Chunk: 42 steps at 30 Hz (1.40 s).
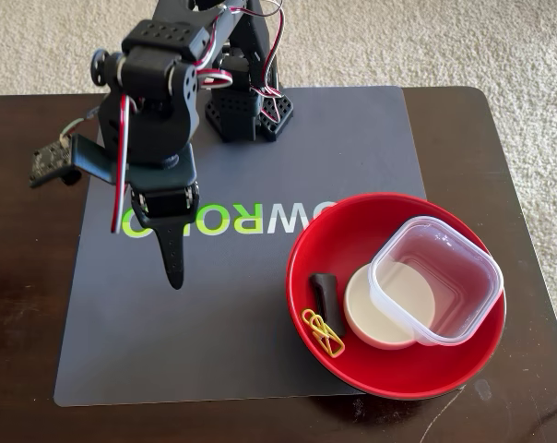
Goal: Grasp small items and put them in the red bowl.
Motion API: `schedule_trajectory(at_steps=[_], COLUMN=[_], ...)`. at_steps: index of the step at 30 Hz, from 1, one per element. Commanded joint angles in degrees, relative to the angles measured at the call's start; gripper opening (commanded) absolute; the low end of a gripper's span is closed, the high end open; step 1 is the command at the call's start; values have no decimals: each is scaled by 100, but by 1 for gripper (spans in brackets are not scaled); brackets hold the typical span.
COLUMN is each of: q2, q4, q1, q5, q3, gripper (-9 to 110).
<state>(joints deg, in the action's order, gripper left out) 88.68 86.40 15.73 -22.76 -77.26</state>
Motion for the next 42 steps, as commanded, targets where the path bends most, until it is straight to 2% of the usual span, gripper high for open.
schedule_trajectory(at_steps=[1, 7, 11, 16, 24, 31, 39, 42], q2=[431, 2795, 4395, 5335, 8622, 9993, 10002, 9993], q4=[-290, -1310, -2399, -2540, -2373, -2013, -2074, -2074], q1=[-141, -527, -756, -1099, -1494, -1433, -1020, -580], q5=[-97, -352, -624, -589, 290, 466, 747, 756], q3=[-747, -3621, -5572, -6539, -8420, -9220, -9431, -9431], gripper=[32, 32, 32, 32, 34, 35, 36, 42])
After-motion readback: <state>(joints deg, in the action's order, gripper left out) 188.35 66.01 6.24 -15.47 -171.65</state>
